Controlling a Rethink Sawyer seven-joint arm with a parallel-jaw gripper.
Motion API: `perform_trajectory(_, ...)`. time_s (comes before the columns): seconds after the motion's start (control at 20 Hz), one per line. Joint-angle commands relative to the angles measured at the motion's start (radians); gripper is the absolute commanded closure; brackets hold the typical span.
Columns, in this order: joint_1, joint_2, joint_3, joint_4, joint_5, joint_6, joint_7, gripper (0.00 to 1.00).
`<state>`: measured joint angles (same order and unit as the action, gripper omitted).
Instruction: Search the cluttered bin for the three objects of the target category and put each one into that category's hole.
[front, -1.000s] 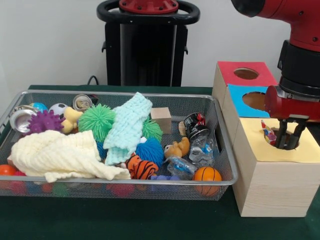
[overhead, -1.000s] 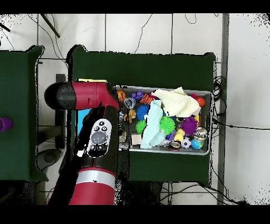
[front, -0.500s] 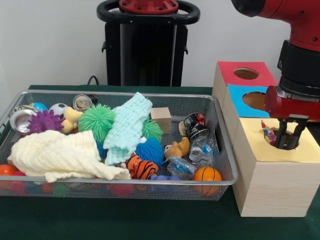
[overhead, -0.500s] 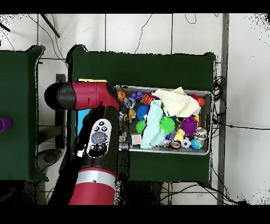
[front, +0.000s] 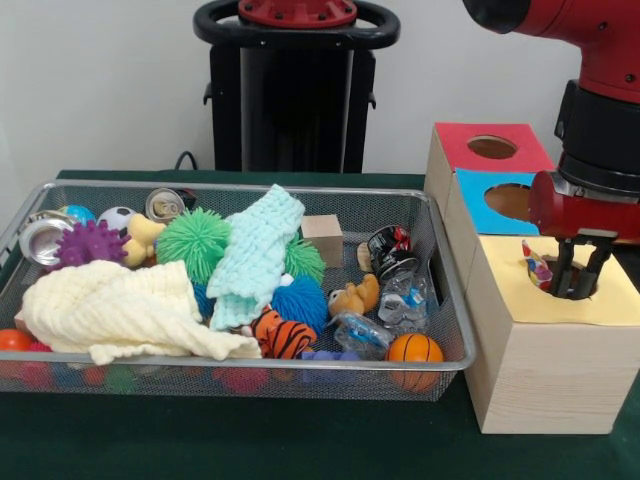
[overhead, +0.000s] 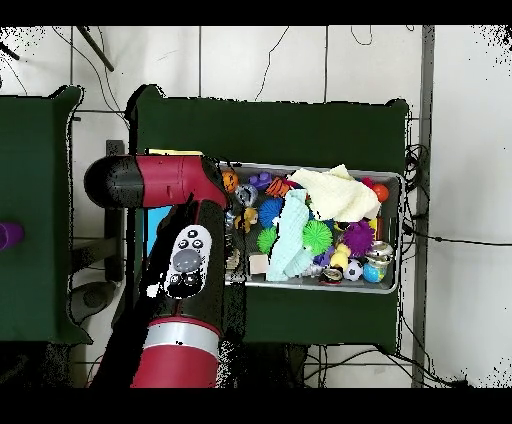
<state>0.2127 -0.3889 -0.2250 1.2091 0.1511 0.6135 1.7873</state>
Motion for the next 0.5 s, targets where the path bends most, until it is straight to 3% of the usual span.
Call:
perform_trajectory(0.05, -0.047, -0.079, 0.05, -0.063, 0.023, -0.074, 0.157, 0.0)
perform_trajectory(0.5, -0.049, -0.081, 0.054, -0.06, 0.022, -0.072, 0.15, 0.0)
